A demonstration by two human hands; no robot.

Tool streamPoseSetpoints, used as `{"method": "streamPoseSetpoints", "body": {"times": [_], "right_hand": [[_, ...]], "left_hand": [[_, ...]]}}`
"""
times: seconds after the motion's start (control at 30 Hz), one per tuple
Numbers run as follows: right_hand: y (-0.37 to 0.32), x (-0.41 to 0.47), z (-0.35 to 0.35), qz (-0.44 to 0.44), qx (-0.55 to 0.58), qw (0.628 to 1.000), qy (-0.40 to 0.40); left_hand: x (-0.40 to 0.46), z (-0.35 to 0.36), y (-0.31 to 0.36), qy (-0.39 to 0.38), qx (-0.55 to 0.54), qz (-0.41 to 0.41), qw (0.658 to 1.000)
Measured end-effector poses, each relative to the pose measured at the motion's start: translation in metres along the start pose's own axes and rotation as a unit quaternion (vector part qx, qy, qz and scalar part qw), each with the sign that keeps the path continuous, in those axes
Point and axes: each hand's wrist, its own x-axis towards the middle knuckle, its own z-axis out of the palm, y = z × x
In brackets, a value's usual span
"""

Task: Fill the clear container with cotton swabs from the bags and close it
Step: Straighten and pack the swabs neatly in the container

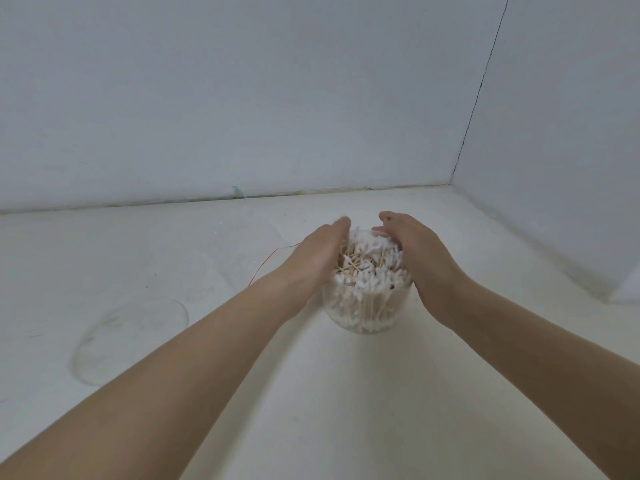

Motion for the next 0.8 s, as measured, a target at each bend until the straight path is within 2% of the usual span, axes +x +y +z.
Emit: {"method": "streamPoseSetpoints", "body": {"times": [0.13,0.3,0.47,0.8], "right_hand": [[0.000,-0.006,-0.004,-0.017,-0.019,0.999,-0.034],[0.005,-0.006,-0.016,0.001,0.006,0.996,-0.086],[0.007,-0.005,-0.020,0.026,0.078,0.993,-0.088],[0.006,-0.005,-0.013,0.032,0.029,0.996,-0.075]], "left_hand": [[0.001,0.001,-0.007,0.014,0.014,0.012,1.000],[-0.004,0.000,-0.001,-0.029,0.024,0.019,0.999],[0.000,0.000,-0.004,0.003,0.022,0.010,1.000],[-0.004,-0.001,0.002,-0.003,-0.031,-0.031,0.999]]}}
